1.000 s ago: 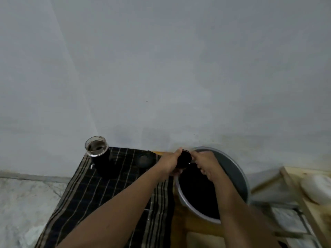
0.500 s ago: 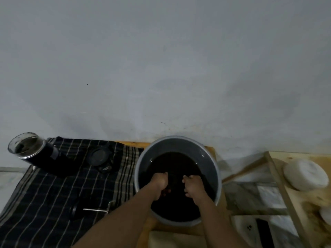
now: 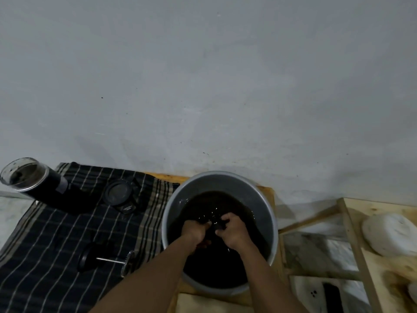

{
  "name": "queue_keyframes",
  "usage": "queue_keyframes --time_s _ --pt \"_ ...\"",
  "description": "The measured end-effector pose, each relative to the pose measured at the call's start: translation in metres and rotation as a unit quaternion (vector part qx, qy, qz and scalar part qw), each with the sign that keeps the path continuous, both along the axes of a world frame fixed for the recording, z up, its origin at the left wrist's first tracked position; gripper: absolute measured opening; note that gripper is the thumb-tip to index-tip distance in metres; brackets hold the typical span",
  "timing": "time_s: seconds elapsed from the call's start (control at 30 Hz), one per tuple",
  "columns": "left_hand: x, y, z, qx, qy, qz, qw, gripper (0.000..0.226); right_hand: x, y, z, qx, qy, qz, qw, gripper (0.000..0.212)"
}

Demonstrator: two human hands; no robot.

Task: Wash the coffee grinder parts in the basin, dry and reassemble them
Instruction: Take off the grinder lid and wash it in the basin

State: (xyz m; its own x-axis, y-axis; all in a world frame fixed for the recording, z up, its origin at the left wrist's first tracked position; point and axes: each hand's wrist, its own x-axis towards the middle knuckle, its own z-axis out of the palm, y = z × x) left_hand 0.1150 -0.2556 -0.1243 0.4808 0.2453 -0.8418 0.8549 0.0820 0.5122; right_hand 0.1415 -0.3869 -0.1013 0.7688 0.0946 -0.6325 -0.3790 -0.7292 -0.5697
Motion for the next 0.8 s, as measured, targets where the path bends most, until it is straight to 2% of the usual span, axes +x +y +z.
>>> queue_keyframes --time_s 0.1,0.17,0.3,0.37,0.43,0.5,0.53,0.57,0.6,0.67,0.73,0.8 --pt "-0.003 -0.003 0.002 0.022 -0.020 -0.026 0.999 0.026 -0.005 -0.003 -0.005 -0.050 0.019 -0.004 0.999 0.026" --pt "-0.004 -0.003 0.004 0.047 -0.030 -0.060 0.997 0.032 -0.007 -0.006 -0.007 -0.065 0.046 -0.008 0.997 0.026" --pt "-0.006 -0.004 0.000 0.129 -0.055 -0.142 0.980 0.023 -0.007 -0.007 -0.004 -0.082 0.094 -0.017 0.992 0.044" --pt "-0.007 -0.005 -0.003 0.147 -0.062 -0.144 0.977 0.032 -0.005 -0.010 -0.005 -0.104 0.080 0.004 0.991 0.050" --pt "-0.008 -0.006 -0.003 0.140 -0.064 -0.137 0.978 0.034 -0.006 -0.009 -0.005 -0.095 0.067 -0.004 0.993 0.038" --pt "-0.007 -0.007 -0.004 0.129 -0.064 -0.127 0.981 0.029 -0.006 -0.009 -0.007 -0.040 0.049 -0.048 0.997 0.011" --pt "-0.006 -0.007 -0.003 0.126 -0.067 -0.124 0.982 0.025 -0.005 -0.008 -0.006 -0.004 0.042 -0.069 0.997 0.008" --pt "-0.006 -0.008 -0.001 0.124 -0.073 -0.116 0.983 0.022 -0.004 -0.007 -0.004 0.023 0.044 -0.082 0.995 0.020" --pt "-0.006 -0.010 -0.001 0.121 -0.076 -0.102 0.984 0.020 -0.003 -0.005 -0.001 0.042 0.044 -0.095 0.994 0.022" --pt "-0.006 -0.012 0.002 0.085 -0.073 -0.061 0.992 0.014 -0.001 0.000 0.005 0.056 0.013 -0.112 0.992 0.006" --pt "-0.008 -0.013 0.008 0.022 -0.065 -0.015 0.997 0.015 0.002 0.000 0.005 0.034 -0.046 -0.092 0.994 0.014" --pt "-0.008 -0.011 0.010 0.019 -0.075 -0.009 0.997 0.013 0.002 -0.002 0.008 0.009 -0.075 -0.063 0.995 0.010"
